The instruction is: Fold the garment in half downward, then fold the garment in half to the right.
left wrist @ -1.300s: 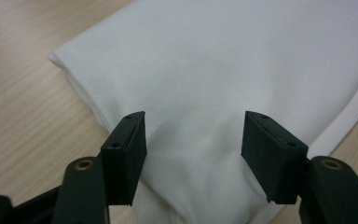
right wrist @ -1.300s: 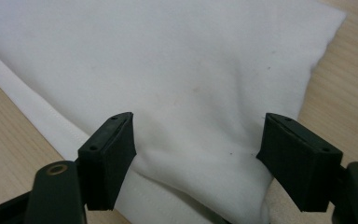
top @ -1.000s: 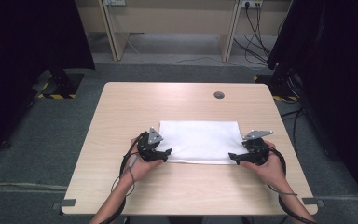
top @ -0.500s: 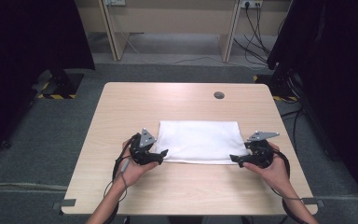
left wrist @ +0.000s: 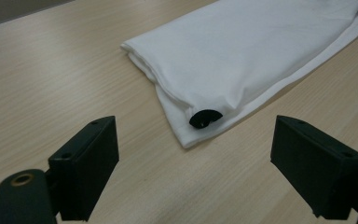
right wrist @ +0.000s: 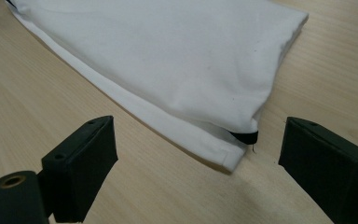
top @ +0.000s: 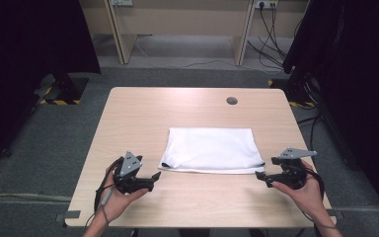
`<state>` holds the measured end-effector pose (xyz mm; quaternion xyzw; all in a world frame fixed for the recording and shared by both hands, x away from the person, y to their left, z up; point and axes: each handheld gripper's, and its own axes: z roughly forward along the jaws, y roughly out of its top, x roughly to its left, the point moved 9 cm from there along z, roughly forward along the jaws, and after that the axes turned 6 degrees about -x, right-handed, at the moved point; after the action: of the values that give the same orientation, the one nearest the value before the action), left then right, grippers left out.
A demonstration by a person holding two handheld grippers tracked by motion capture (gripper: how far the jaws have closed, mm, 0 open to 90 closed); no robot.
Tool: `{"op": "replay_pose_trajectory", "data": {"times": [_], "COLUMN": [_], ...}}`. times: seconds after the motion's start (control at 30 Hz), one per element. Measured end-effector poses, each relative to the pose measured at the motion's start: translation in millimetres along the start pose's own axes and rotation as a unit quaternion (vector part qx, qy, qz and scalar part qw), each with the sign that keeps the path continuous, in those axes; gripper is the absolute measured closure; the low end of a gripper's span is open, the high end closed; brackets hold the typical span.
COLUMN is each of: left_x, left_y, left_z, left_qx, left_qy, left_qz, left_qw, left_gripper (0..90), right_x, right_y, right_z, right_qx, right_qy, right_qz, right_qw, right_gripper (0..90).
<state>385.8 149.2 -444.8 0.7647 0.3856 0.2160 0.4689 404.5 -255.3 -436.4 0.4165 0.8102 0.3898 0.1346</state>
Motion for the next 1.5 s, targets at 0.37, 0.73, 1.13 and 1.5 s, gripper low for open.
{"op": "replay_pose_trajectory", "data": {"times": [0.37, 0.73, 1.13, 1.5], "left_x": [-3.2, 15.1, 58.0, 64.7], "left_y": [3.2, 46.0, 63.4, 44.8], "left_z": [1.3, 38.2, 135.4, 190.8], "left_qx": [-0.003, -0.009, 0.065, 0.104], "left_qy": [-0.004, -0.009, -0.008, -0.022], "left_qz": [0.002, 0.0, -0.025, -0.048], "left_qw": [1.0, 0.9999, 0.9975, 0.9931], "left_gripper": [15.3, 13.8, 29.9, 38.6], "right_x": [-2.8, 2.1, 7.4, 0.6], "right_y": [0.1, 15.3, 21.1, 17.6], "right_z": [-6.4, -2.2, 1.0, -4.5], "right_qx": [-0.008, -0.011, -0.009, -0.009], "right_qy": [-0.005, 0.003, 0.014, 0.014], "right_qz": [0.006, -0.007, -0.017, -0.014], "right_qw": [0.9999, 0.9999, 0.9997, 0.9998], "right_gripper": [11.1, 11.1, 11.1, 11.1]}}
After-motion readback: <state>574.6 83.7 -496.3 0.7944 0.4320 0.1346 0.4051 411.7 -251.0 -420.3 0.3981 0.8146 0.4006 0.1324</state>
